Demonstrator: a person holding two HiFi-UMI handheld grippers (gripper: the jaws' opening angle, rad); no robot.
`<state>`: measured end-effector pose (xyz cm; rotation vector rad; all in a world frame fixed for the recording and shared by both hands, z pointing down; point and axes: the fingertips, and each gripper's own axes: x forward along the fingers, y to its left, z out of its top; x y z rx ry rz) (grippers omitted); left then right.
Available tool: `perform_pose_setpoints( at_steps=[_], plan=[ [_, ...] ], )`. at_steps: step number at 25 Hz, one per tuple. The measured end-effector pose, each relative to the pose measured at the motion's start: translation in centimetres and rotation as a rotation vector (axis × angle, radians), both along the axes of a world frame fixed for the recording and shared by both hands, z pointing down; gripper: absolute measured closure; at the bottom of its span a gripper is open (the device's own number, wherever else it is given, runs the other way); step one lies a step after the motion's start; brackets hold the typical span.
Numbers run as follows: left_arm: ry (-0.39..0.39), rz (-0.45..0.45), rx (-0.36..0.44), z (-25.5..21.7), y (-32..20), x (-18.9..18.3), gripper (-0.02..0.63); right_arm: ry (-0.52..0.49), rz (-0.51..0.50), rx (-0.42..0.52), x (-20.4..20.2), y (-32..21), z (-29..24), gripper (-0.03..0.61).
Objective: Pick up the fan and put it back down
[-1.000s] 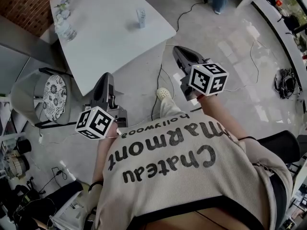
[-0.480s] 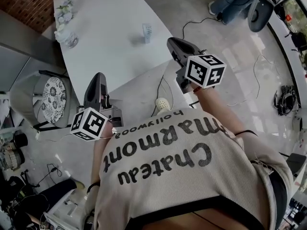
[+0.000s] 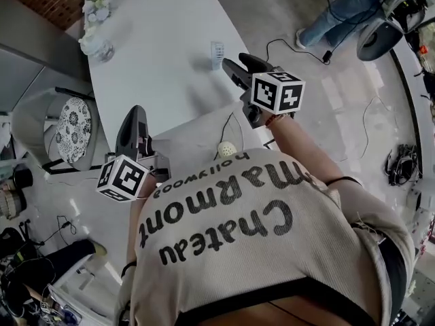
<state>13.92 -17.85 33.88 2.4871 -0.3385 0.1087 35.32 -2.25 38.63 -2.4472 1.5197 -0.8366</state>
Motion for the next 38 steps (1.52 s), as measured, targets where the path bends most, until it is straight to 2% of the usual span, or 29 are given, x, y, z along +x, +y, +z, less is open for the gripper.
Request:
perform_pose_setpoints(
  at_steps=[3, 6, 11, 15, 19, 23, 25, 38],
  plan=[
    [-0.008, -0.046, -0.003, 0.3, -0.7, -0.3, 0.612, -0.020, -0.024, -0.013, 0.8, -1.4, 1.3, 0.305],
    [-0.013, -0.092, -0.007, 0.9, -1.9, 0.0, 0.612, -0.038, -0.045, -0.032, 2.0, -3.3, 2.8, 0.232],
    [-0.034, -0.167, -0.021, 2.1, -3.7, 1.0, 0.612, -0.011, -0.100, -0.132, 4.3, -6.6, 5.7, 0.201],
    [-0.041, -0.196, -0.030, 2.7, -3.7, 0.5, 0.612, 0.040, -0.114, -0.154, 4.4, -7.3, 6.5, 0.210],
    [-0.043, -0.213, -0.034, 2.9, -3.8, 0.1, 0.612, 0.025, -0.118, -0.154, 4.2, -8.0, 7.1, 0.258],
    [-0.044, -0.223, -0.030, 3.0, -3.8, 0.6, 0.612, 0.023, -0.123, -0.162, 4.9, -8.2, 7.6, 0.273],
    [-0.042, -0.226, -0.030, 3.1, -3.7, 0.7, 0.612, 0.025, -0.125, -0.170, 4.9, -8.0, 7.9, 0.307],
    [-0.036, -0.207, -0.050, 2.0, -3.7, 1.6, 0.612, 0.013, -0.161, -0.157, 4.7, -8.1, 5.4, 0.331]
  ],
)
